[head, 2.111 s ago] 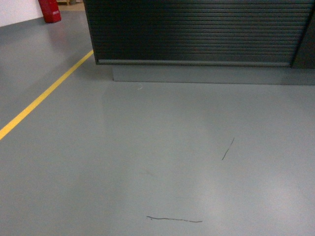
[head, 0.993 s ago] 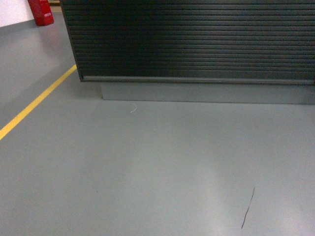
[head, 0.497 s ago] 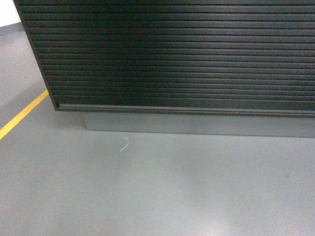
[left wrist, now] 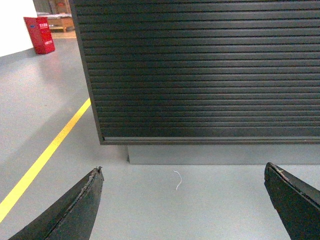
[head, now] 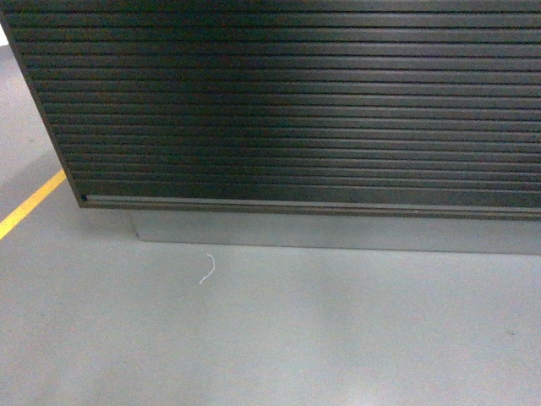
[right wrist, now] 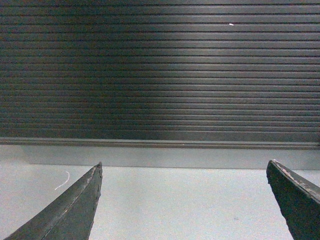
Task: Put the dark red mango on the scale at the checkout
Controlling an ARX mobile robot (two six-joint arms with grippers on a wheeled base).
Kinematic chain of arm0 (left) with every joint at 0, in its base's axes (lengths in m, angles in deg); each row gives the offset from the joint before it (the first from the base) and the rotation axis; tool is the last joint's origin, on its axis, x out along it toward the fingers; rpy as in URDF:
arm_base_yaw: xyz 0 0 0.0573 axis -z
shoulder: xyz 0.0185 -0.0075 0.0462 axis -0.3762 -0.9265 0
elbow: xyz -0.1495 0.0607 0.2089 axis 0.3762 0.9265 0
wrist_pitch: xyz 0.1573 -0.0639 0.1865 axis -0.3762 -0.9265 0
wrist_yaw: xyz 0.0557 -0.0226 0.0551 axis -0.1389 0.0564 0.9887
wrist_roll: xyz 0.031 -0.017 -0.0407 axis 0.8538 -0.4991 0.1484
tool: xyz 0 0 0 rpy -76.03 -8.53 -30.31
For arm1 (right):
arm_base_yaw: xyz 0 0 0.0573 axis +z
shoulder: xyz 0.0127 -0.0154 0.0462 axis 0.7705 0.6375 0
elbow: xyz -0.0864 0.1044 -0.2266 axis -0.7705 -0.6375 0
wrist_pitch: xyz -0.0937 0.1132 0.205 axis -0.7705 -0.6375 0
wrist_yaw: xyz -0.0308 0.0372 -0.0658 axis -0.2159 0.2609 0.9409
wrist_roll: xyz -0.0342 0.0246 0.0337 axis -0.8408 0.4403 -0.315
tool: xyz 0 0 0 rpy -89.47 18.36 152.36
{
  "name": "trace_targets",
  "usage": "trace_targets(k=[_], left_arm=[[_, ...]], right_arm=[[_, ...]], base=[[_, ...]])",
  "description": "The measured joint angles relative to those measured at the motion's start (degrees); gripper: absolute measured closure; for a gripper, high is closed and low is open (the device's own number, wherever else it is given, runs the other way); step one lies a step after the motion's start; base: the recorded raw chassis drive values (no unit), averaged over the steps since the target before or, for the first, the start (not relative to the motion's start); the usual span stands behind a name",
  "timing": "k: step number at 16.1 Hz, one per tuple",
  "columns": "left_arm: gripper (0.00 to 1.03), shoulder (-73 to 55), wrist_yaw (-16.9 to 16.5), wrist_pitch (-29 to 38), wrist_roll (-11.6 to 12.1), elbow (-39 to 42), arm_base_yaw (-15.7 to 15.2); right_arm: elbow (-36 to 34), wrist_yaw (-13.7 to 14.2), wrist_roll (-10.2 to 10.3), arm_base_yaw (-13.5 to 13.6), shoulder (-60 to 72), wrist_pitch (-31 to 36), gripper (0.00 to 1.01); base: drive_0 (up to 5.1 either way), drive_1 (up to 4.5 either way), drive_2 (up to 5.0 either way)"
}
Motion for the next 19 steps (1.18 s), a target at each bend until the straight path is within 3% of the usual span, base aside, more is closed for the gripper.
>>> trace_targets(k=[17,19], left_arm=[[0.05,0.00,-0.02,0.09,-0.02,-0.02,0.00],[0.05,0.00,-0.04,0.13,-0.02,-0.02,0.00]], right_arm=[[0.00,0.00,0.00,0.00,0.00,-0.09,0.03],[0.00,0.02,0.00,0.00,0.00,-0.11,0.03]], base=[[0.0,4.36,-4.3],[0.0,0.00,0.0]])
